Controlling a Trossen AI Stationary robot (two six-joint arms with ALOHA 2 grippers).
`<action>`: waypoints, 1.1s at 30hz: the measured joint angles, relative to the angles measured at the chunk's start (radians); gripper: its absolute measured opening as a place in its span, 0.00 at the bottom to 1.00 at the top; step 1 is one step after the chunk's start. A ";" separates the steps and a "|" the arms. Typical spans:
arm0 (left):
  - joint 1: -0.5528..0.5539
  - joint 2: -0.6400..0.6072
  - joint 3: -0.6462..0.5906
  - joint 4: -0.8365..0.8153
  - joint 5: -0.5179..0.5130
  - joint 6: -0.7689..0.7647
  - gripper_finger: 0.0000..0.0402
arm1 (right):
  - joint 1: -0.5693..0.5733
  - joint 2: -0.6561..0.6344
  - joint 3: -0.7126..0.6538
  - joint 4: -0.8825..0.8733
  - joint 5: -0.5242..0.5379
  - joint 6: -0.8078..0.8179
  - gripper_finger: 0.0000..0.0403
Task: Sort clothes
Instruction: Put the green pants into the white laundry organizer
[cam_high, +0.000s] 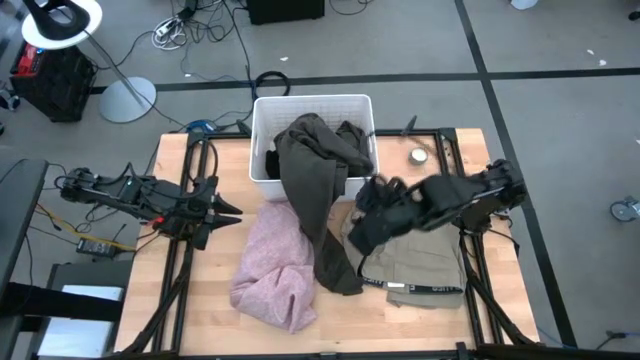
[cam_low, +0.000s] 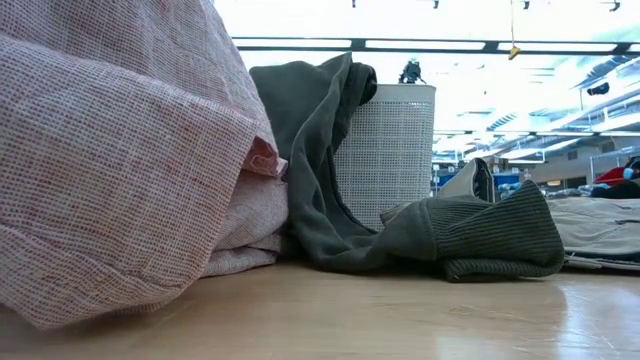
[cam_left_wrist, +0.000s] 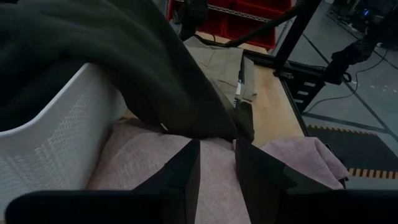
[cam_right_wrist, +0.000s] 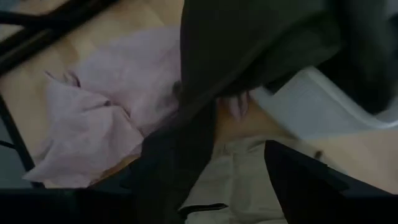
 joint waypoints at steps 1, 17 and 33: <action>0.000 0.000 0.000 0.000 0.000 -0.001 0.26 | 0.007 0.001 -0.040 0.040 -0.007 0.011 0.61; 0.000 0.000 0.000 0.006 0.061 -0.047 0.26 | 0.002 0.001 -0.611 0.800 -0.075 0.147 0.59; 0.000 0.000 0.000 0.007 0.060 -0.049 0.26 | -0.041 0.001 -0.828 1.150 -0.102 0.161 0.51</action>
